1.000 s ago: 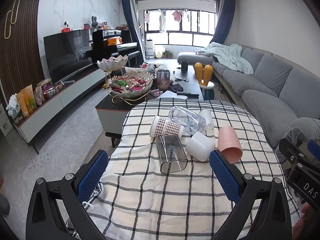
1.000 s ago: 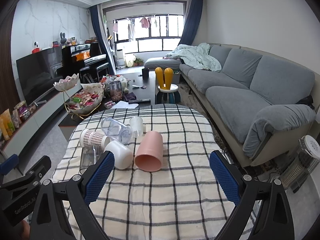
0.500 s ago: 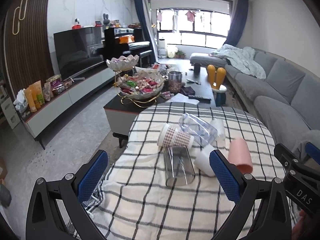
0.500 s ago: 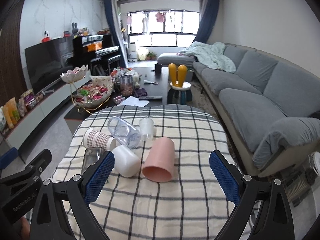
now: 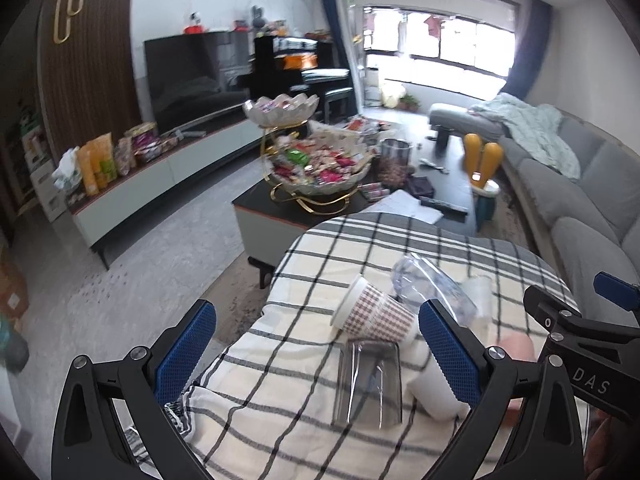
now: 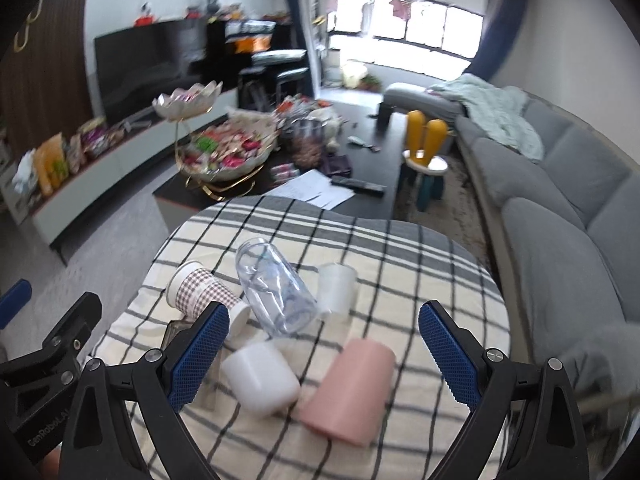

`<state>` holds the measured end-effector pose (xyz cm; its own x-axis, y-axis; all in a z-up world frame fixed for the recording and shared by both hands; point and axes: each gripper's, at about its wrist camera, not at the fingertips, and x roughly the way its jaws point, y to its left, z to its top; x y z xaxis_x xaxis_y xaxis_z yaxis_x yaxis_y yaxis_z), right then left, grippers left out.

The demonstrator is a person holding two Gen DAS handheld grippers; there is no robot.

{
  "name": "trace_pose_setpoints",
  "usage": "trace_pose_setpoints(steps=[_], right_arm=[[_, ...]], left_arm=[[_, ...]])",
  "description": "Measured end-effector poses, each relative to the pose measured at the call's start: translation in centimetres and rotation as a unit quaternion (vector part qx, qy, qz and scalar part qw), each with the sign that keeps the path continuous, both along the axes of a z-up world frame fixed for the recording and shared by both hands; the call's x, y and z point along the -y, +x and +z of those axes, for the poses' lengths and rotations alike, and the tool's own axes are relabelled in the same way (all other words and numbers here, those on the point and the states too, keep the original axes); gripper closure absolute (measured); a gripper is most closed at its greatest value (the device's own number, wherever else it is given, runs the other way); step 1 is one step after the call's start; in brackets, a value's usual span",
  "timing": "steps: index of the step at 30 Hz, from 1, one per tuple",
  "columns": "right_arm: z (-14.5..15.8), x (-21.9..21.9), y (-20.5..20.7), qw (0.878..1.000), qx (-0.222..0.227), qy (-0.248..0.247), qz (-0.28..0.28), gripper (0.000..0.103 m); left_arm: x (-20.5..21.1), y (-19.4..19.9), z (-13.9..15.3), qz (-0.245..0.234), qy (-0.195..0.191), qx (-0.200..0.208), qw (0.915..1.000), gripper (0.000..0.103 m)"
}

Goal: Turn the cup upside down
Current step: 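Move the right gripper to the clear 'Happy Cat' cup and grasp it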

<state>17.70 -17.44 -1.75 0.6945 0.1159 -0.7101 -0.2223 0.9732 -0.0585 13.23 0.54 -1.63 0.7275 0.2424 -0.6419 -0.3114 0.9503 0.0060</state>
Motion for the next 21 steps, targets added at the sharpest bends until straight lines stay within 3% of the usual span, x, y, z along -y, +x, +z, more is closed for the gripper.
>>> trace_pose_setpoints(steps=[12,21], right_arm=[[-3.9,-3.7,9.0,0.985,-0.107,-0.096,0.098,0.012],[-8.0,-5.3,13.0,0.969,-0.184,-0.084,0.139,0.023]], left_arm=[[-1.2,4.9,-2.6,0.092,-0.035,-0.040,0.9944,0.000],[-2.3,7.3,-4.8,0.108,-0.045,-0.065,0.9910,0.000]])
